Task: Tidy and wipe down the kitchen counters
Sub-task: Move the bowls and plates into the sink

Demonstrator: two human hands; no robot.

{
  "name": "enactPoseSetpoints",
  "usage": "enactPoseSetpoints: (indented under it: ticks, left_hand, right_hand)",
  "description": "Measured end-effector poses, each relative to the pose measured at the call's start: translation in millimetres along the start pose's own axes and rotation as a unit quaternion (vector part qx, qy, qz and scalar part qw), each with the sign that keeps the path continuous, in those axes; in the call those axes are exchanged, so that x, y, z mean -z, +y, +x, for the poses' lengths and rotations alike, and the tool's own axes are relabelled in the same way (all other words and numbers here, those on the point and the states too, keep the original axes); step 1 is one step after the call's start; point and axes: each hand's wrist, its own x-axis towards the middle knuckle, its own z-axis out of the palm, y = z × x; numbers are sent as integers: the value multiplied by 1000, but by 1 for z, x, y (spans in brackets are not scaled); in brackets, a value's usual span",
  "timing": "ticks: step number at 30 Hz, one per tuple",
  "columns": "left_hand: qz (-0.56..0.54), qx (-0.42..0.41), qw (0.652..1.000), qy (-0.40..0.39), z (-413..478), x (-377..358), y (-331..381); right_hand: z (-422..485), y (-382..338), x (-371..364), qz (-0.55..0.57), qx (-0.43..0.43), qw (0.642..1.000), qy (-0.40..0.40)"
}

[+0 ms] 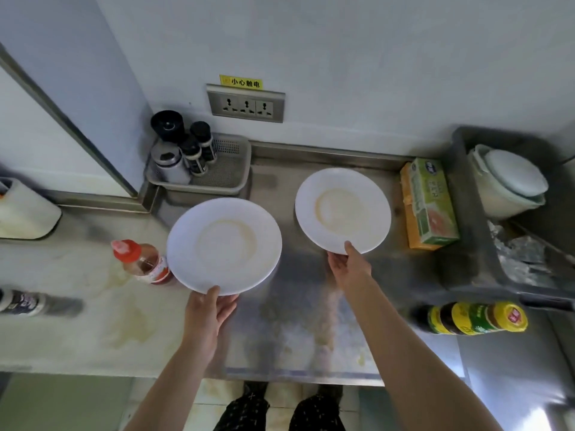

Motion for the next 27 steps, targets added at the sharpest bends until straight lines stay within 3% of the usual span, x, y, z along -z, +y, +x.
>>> enactPoseSetpoints:
  ticks: [3, 13, 27]
  left_hand:
    - [-7, -34, 999, -18, -5, -2, 7]
    - [36, -43, 995, -83, -21, 24, 24]
    - [150, -126, 950, -245, -93, -28, 48]
  right_hand:
    - [3, 0, -2, 16, 33, 999, 20]
    - [-58, -13, 33, 59, 123, 990, -29]
    - [-173, -23, 195, 88, 247, 964, -49]
